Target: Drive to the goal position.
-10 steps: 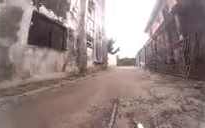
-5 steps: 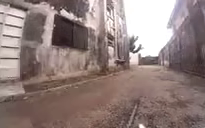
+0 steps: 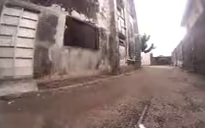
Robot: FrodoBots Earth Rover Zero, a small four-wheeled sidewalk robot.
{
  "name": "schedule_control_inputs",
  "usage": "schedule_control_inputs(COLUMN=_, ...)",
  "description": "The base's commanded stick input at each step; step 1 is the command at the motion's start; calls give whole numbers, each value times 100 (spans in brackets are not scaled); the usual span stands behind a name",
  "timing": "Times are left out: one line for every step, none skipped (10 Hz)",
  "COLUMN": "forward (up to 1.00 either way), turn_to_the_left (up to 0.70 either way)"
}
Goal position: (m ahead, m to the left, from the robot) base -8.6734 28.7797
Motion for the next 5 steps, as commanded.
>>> schedule_control_inputs(forward=0, turn_to_the_left=85)
schedule_control_inputs(forward=0, turn_to_the_left=85)
schedule_control_inputs(forward=0, turn_to_the_left=85)
schedule_control_inputs(forward=0, turn_to_the_left=85)
schedule_control_inputs(forward=0, turn_to_the_left=85)
